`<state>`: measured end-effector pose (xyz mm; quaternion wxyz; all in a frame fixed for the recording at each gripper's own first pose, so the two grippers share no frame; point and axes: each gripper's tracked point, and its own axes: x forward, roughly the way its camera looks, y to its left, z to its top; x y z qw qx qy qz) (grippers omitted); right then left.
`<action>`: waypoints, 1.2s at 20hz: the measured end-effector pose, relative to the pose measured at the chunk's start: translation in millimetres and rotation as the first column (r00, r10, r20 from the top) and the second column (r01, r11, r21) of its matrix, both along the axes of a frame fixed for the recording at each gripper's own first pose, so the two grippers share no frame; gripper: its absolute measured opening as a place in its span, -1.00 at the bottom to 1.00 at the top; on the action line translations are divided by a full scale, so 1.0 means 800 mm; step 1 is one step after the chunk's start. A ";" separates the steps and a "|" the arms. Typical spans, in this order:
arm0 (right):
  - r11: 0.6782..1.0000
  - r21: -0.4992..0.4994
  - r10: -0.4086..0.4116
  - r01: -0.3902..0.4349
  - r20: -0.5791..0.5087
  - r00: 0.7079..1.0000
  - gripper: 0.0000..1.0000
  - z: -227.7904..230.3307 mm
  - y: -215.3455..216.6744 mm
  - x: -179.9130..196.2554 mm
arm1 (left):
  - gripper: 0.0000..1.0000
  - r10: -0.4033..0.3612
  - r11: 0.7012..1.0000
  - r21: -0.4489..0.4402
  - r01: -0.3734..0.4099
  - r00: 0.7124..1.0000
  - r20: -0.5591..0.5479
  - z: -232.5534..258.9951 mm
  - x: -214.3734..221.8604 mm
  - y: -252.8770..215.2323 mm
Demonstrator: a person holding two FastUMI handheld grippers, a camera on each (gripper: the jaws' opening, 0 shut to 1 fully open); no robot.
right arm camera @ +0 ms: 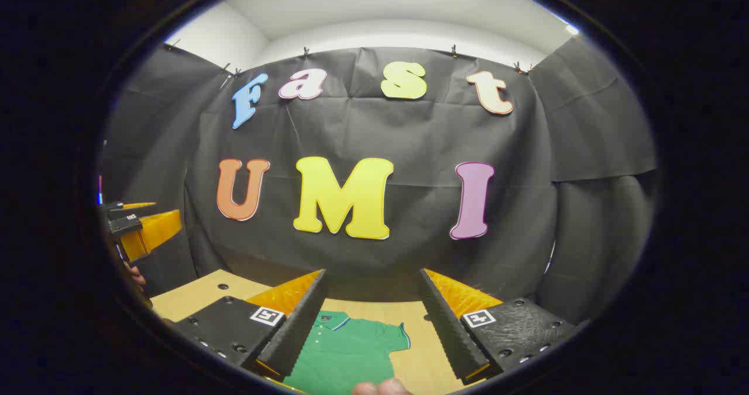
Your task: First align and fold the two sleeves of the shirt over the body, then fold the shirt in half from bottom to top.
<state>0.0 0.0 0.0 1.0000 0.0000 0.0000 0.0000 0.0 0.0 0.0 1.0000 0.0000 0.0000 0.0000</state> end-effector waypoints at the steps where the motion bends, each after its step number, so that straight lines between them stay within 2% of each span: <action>1: 1.000 -0.002 0.002 -0.002 -0.003 1.000 0.89 -0.001 0.000 0.001 | 1.00 -0.002 1.000 0.000 0.002 1.000 0.001 0.001 0.000 -0.001; 19: 1.000 0.005 0.026 -0.025 -0.076 0.997 0.94 -0.030 -0.004 0.019 | 1.00 0.000 1.000 0.017 0.000 0.999 -0.044 -0.018 0.002 -0.009; 20: 1.000 0.005 0.026 -0.026 -0.079 0.997 0.86 -0.031 -0.006 0.022 | 0.96 0.001 1.000 0.019 -0.001 0.999 -0.045 -0.018 0.003 -0.011; 24: 0.999 0.009 0.032 -0.032 -0.120 0.992 0.94 -0.056 -0.021 0.043 | 1.00 0.008 1.000 0.017 -0.008 0.999 -0.052 -0.025 0.006 -0.015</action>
